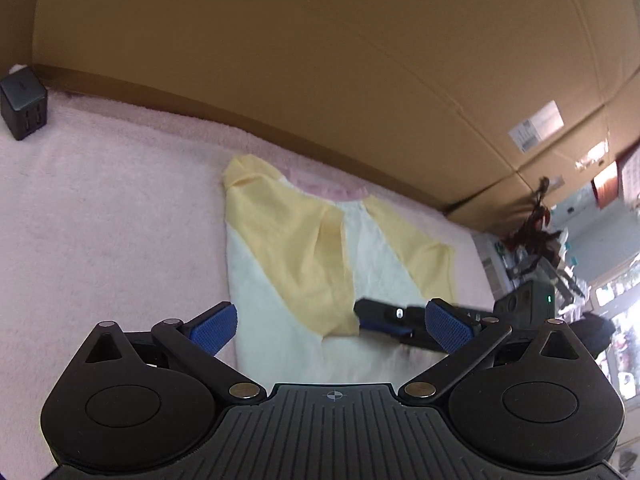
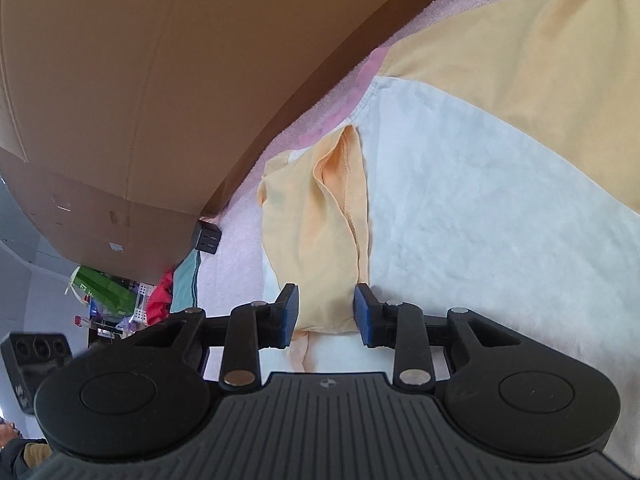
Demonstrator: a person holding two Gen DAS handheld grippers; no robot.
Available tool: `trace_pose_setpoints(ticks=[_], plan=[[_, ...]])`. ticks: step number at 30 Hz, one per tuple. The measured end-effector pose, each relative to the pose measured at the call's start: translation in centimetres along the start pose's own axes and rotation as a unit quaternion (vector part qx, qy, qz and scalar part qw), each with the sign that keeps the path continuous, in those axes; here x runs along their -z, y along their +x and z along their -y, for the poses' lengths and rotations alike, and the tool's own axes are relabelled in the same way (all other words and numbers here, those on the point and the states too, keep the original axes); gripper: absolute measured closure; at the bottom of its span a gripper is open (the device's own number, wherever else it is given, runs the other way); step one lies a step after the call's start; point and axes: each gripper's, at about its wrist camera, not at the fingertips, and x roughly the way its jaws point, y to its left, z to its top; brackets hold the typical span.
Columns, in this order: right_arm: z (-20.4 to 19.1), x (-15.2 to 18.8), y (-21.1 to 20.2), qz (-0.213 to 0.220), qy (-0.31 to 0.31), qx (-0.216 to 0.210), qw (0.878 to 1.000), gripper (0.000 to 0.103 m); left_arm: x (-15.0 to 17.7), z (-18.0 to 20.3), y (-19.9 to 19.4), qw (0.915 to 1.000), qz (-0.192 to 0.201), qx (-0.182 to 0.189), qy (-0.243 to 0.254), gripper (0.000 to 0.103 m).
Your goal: Fold clothes
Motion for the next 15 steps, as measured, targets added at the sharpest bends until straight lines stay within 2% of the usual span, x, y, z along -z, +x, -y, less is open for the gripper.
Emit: trace_pose_setpoints(ticks=[2, 6, 8, 15], plan=[[0.1, 0.1, 0.0, -0.006, -0.002, -0.005, 1.0, 0.071, -1.9, 0.1, 1.9, 0.9998, -0.014, 0.009, -0.008, 0.0], [0.3, 0.1, -0.2, -0.007, -0.004, -0.005, 1.0, 0.093, -4.4, 0.2, 5.6, 0.9987, -0.031, 0.031, -0.028, 0.0], [0.3, 0.2, -0.3, -0.004, -0.007, -0.002, 1.0, 0.098, -5.4, 0.2, 7.0, 0.9979, -0.032, 0.042, -0.036, 0.0], [-0.4, 1.7, -1.0, 0.0, -0.038, 0.021, 0.999, 0.1, -7.7, 0.5, 12.1, 0.9949, -0.041, 0.079, -0.046, 0.0]])
